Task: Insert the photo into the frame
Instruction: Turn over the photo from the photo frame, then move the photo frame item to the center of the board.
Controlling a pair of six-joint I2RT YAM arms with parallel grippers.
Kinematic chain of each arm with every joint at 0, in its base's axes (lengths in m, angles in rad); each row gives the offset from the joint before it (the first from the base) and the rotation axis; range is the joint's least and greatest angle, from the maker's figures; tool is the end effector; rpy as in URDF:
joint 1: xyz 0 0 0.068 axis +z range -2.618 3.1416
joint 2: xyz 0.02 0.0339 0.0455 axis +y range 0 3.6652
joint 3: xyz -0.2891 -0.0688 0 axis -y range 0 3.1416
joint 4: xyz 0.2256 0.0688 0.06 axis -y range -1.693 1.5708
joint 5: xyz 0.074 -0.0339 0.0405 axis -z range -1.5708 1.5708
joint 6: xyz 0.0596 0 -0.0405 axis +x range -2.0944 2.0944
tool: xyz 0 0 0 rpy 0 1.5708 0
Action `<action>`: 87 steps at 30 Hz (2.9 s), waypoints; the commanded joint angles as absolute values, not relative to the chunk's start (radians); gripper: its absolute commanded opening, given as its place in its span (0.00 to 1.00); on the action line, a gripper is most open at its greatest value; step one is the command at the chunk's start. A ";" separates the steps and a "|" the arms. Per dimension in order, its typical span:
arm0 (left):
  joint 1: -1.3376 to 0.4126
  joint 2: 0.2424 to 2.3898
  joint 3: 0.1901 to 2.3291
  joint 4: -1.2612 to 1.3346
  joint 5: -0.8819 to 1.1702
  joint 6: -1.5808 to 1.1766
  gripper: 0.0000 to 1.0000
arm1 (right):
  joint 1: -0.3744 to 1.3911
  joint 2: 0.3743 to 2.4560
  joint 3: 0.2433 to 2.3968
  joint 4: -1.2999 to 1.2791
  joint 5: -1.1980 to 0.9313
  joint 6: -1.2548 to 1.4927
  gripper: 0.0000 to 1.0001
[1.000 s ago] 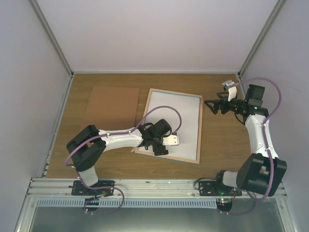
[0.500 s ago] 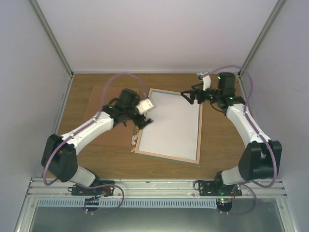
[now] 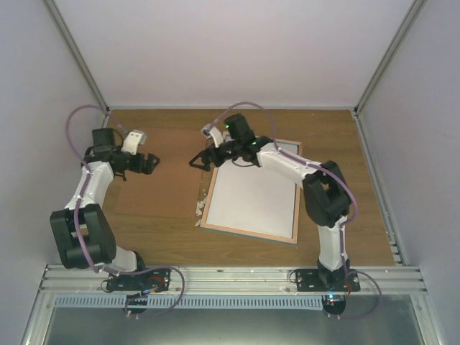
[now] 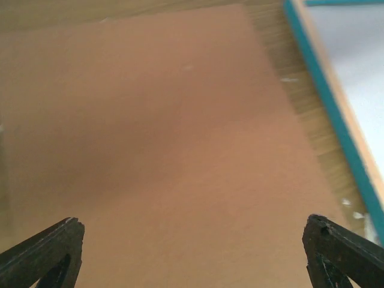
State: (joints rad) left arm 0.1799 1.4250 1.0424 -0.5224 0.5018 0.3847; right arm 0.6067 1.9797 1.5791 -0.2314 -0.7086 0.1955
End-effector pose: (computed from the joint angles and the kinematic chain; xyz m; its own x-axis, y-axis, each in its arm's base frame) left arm 0.2882 0.0233 0.2717 -0.6664 0.2132 -0.7145 0.4159 0.9016 -0.1188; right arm 0.3577 0.2955 0.2756 -0.6440 -0.2674 -0.7168 -0.7535 0.3836 0.5339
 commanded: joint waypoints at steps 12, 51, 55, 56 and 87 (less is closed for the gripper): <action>0.446 1.728 1.157 -0.501 0.612 0.330 0.94 | 0.715 2.210 1.758 -0.322 -0.478 0.944 1.00; 0.400 2.026 1.207 -0.426 0.635 0.357 0.61 | 0.719 2.352 1.837 -0.117 -0.508 1.022 0.75; 0.401 2.026 1.191 -0.420 0.642 0.360 0.60 | 0.718 2.313 1.791 0.009 -0.562 1.039 0.62; 0.400 2.026 1.189 -0.418 0.642 0.360 0.60 | 0.717 2.306 1.780 0.042 -0.577 1.041 0.58; 0.396 2.010 1.217 -0.458 0.688 0.378 0.63 | 0.661 2.311 1.666 0.274 -0.673 1.128 0.01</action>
